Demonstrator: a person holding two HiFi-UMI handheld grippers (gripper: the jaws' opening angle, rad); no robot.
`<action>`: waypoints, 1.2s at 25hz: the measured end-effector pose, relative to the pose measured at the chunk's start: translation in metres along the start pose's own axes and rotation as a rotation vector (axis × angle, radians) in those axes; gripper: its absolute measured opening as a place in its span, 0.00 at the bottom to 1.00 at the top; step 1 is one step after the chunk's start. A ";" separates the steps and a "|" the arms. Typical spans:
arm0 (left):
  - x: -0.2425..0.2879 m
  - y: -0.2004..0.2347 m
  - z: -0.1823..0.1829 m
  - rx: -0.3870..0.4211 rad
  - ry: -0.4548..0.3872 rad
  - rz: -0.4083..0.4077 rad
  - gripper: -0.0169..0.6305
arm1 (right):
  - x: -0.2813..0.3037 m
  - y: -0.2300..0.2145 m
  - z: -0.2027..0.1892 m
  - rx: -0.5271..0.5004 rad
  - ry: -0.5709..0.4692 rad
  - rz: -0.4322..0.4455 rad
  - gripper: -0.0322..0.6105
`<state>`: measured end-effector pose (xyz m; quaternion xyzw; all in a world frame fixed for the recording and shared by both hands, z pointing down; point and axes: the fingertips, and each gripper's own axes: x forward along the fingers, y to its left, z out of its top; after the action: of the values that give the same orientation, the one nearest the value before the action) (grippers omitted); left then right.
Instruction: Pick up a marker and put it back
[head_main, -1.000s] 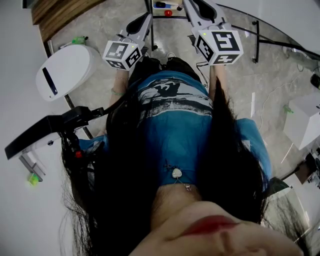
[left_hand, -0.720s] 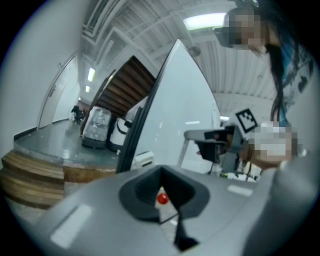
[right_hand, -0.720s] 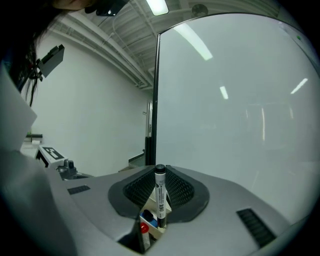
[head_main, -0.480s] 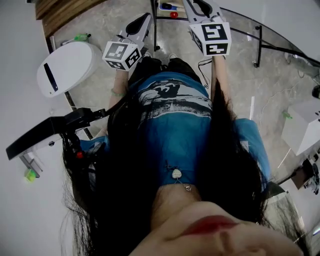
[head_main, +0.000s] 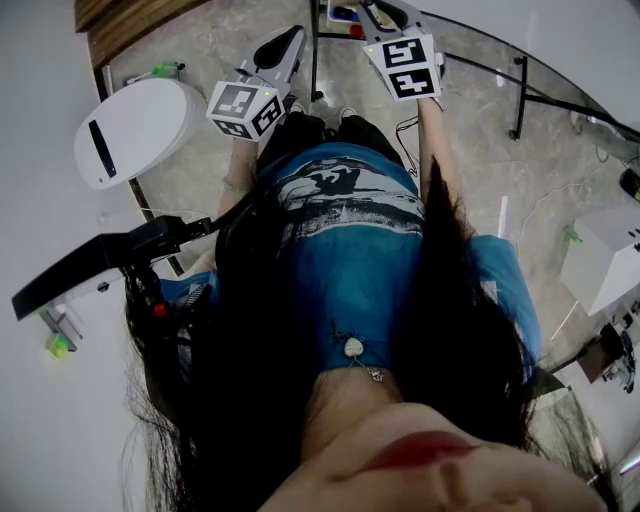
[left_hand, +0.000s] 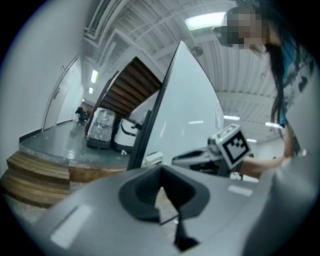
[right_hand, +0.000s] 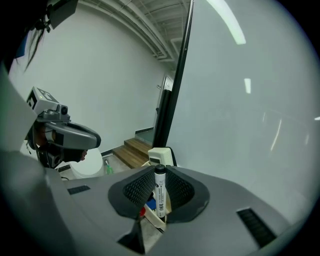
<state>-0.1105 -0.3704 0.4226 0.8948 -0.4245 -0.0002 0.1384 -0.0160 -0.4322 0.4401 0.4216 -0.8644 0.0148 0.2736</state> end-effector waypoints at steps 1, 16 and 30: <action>0.000 0.000 0.000 -0.001 0.000 0.001 0.03 | 0.003 0.001 -0.004 0.003 0.009 0.004 0.16; 0.001 -0.001 -0.004 -0.020 0.001 0.006 0.03 | 0.013 0.016 -0.009 0.162 -0.014 0.080 0.18; -0.004 -0.006 -0.008 -0.054 0.005 -0.049 0.03 | -0.014 0.028 0.000 0.344 -0.083 0.088 0.18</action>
<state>-0.1078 -0.3614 0.4281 0.9010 -0.4018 -0.0129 0.1632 -0.0297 -0.4043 0.4394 0.4241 -0.8774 0.1567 0.1606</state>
